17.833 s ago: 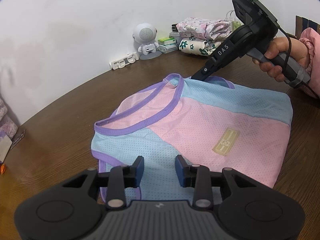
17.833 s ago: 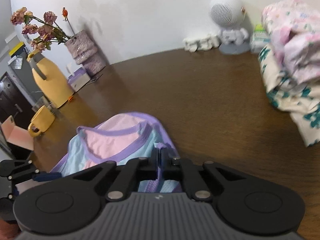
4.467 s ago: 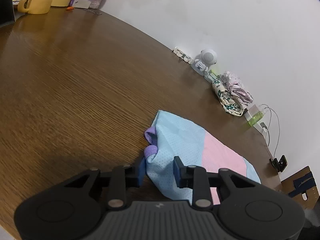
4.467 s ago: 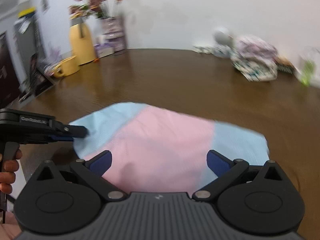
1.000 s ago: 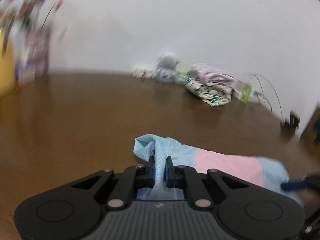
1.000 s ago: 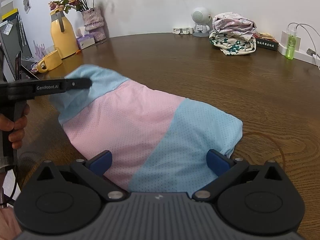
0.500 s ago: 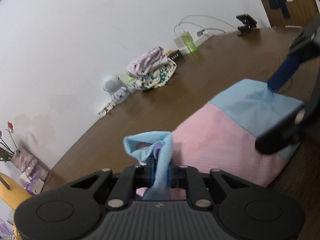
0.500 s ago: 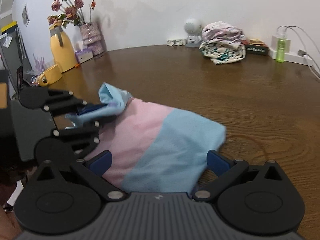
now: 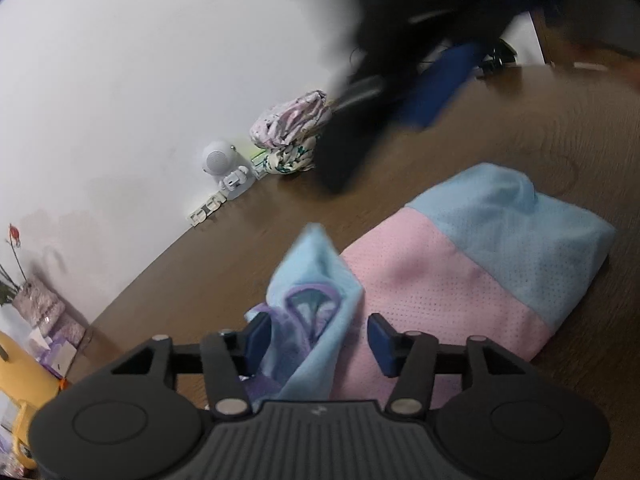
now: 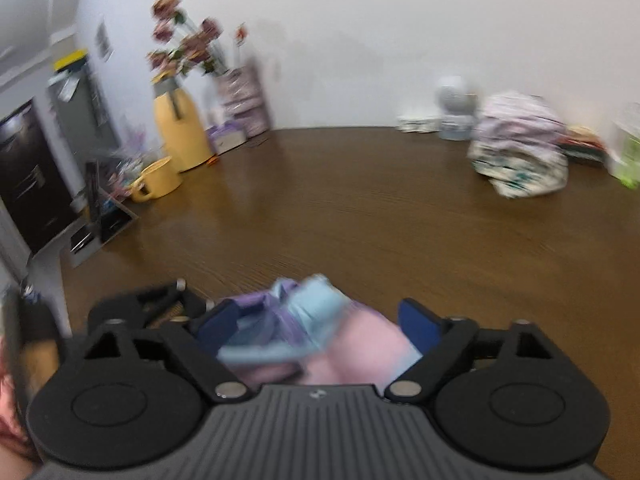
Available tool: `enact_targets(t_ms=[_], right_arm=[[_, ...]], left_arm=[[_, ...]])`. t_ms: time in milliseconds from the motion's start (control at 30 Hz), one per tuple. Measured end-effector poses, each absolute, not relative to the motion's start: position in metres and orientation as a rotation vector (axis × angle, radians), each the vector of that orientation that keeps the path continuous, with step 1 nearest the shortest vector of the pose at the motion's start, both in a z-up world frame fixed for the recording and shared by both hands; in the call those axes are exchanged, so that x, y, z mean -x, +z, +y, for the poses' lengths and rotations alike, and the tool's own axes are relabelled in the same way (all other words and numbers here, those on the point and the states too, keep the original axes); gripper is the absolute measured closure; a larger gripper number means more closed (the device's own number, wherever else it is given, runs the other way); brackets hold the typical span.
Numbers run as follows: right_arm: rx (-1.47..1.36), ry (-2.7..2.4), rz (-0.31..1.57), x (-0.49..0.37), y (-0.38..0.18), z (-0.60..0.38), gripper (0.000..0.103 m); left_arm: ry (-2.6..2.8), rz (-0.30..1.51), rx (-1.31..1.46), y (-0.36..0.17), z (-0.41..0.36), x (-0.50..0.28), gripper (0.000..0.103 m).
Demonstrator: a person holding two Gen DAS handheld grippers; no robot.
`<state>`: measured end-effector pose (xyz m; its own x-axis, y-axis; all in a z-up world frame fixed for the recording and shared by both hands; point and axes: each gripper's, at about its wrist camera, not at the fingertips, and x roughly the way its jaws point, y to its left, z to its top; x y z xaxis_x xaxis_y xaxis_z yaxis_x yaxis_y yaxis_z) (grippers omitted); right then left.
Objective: Fold clothes
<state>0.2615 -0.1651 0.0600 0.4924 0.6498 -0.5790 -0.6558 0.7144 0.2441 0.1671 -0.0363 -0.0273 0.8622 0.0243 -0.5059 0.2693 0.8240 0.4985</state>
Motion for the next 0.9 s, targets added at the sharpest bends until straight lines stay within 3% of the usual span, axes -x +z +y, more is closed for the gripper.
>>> enact_targets(t_ms=[100, 367, 633, 767, 800, 900], right_arm=[[0.060, 0.805, 0.733, -0.279, 0.058, -0.132, 0.026], [0.133, 0.813, 0.805, -0.285, 0.031, -0.102, 0.053], [0.144, 0.782, 0.810, -0.277, 0.020, -0.104, 0.054], [0.158, 0.785, 0.785, -0.269, 0.024, -0.108, 0.052], [0.166, 0.785, 0.781, -0.266, 0.025, -0.109, 0.051], [0.180, 0.787, 0.780, -0.261, 0.027, -0.113, 0.051]], left_arm=[[-0.187, 0.501, -0.522, -0.015, -0.019, -0.150, 0.035], [-0.187, 0.554, -0.098, 0.012, 0.082, -0.126, 0.030], [-0.253, 0.676, 0.393, -0.002, 0.143, -0.173, 0.032], [-0.232, 0.740, 0.462, -0.011, 0.149, -0.195, 0.044], [-0.235, 0.757, 0.486, -0.014, 0.150, -0.199, 0.052], [-0.220, 0.796, 0.537, -0.021, 0.153, -0.208, 0.062]])
